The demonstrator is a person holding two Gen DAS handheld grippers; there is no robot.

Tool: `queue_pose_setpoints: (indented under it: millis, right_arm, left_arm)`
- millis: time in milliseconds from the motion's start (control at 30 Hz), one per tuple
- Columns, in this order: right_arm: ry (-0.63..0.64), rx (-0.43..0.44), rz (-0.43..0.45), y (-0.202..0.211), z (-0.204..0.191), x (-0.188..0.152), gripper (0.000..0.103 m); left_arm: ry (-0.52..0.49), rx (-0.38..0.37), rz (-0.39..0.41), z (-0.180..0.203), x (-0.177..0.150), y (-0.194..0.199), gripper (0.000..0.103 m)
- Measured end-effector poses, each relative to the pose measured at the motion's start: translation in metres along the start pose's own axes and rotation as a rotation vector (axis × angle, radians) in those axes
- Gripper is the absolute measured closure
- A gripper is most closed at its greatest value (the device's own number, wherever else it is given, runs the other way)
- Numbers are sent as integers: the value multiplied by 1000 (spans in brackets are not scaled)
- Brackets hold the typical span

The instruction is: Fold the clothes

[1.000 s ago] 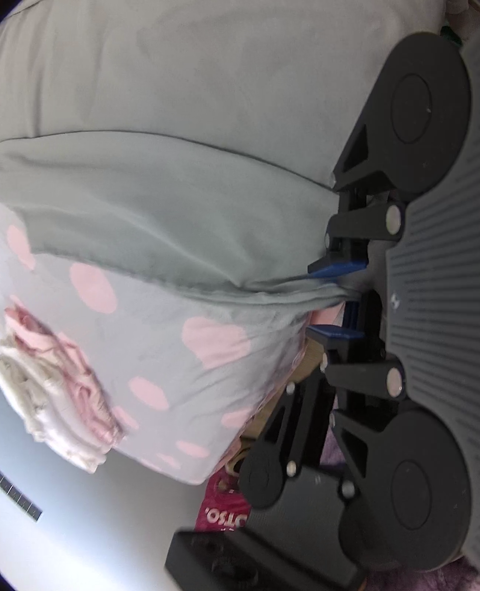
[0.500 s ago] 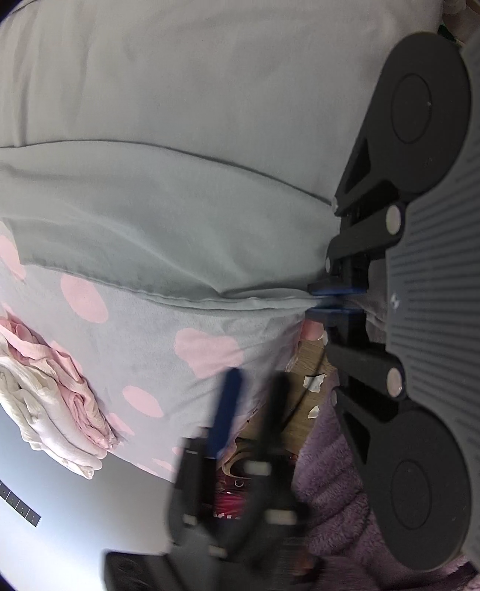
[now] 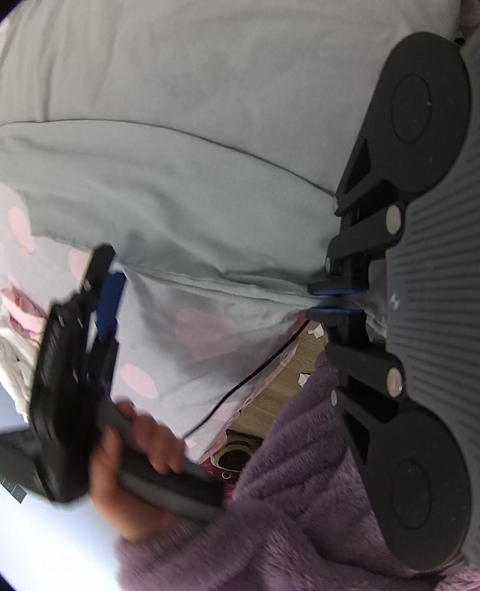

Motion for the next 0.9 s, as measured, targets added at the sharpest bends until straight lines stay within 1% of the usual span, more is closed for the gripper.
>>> queue_pose_setpoints:
  millis: [133,233,300,367,400,433,567,667,767,900]
  right_arm:
    - [-4,32,27,13,2,-3,95]
    - [-20,81,58,25,4,-7,95]
    - [-17,94,85,32,2,-10,95]
    - [-19,100,104,36,2,-13,95]
    - [-25,103,110,37,2,-15,95]
    - [-32,108,116,38,2,-17,95]
    - [-73,147,133,40,4,-28,95]
    - [-124,194,141,49,13,-37,95]
    - [-170,212,143,53,22,-47,95]
    - [-235,213,154,56,36,-58,95]
  left_arm:
    - [62,-16,41,-10,26,-5,73]
    - [101,-55,84,-15,40,-9,75]
    - [128,-76,113,-17,49,-9,81]
    - [139,-76,156,-15,57,-5,90]
    - [137,-80,177,-13,60,-2,93]
    - [128,-84,195,-9,63,2,97]
    - [53,-61,245,17,67,17,99]
    - [-15,-43,270,42,66,24,99]
    - [-86,-17,280,66,66,27,99]
    - [-192,41,269,102,69,18,99]
Point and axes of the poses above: each gripper's, at about its wrist camera, not at the fingertips, and y roughly against the way its jaws point, z to its right, x to its top, the point moved 7 cm from there along -y, roughly the way its jaws point, and after that the axes turned 15 degrees about -z, right-handed, at the moved point
